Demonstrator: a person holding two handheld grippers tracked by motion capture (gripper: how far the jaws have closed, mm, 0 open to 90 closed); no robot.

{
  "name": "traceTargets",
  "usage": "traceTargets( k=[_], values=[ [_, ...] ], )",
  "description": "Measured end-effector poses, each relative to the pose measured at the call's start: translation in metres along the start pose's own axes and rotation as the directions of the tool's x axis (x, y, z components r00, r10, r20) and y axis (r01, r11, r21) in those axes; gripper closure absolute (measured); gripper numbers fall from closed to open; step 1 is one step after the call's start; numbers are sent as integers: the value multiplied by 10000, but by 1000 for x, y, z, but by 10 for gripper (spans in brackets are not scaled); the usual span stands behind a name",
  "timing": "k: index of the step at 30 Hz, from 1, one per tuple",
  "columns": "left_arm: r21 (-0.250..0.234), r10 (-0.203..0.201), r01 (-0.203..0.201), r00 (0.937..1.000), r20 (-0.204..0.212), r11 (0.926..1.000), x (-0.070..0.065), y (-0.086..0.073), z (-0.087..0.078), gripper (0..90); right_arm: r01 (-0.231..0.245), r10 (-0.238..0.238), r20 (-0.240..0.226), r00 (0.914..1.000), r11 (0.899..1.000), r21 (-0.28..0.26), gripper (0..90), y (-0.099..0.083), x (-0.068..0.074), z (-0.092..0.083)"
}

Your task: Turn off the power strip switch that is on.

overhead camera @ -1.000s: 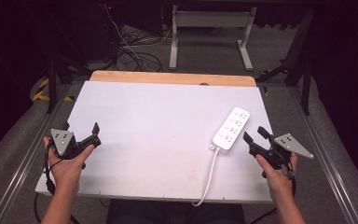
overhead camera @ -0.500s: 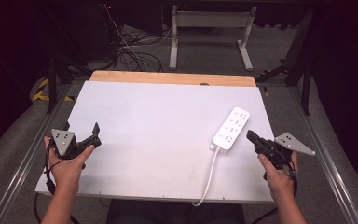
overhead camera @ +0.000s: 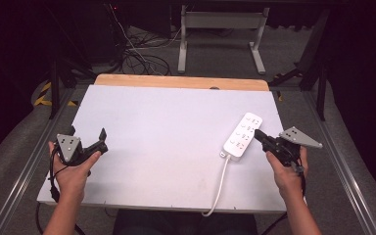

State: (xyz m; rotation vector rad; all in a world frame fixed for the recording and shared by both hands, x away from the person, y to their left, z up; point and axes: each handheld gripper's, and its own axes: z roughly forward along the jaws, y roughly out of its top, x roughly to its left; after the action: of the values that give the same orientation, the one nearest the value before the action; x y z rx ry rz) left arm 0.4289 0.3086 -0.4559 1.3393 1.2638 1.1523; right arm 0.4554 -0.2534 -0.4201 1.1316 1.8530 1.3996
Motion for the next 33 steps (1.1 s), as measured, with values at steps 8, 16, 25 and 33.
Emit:
traceTargets(
  k=[8,16,25,33],
  values=[
    [22,69,-69,10000,-46,10000,0,0,0,34,54,-50,-79,10000,9987,515,900,5,2,10],
    [71,168,-168,9999,-8,9998,-1,-1,1,37,107,-107,-7,9999,9914,1306,900,8,2,27],
    [71,179,-179,9998,33,9998,-1,-2,1,36,148,-137,-72,9999,9831,1825,900,7,3,42],
    [49,254,-254,9996,96,9997,-3,-2,1,35,161,-162,-16,9999,9757,2184,900,4,4,46]
  ],
)
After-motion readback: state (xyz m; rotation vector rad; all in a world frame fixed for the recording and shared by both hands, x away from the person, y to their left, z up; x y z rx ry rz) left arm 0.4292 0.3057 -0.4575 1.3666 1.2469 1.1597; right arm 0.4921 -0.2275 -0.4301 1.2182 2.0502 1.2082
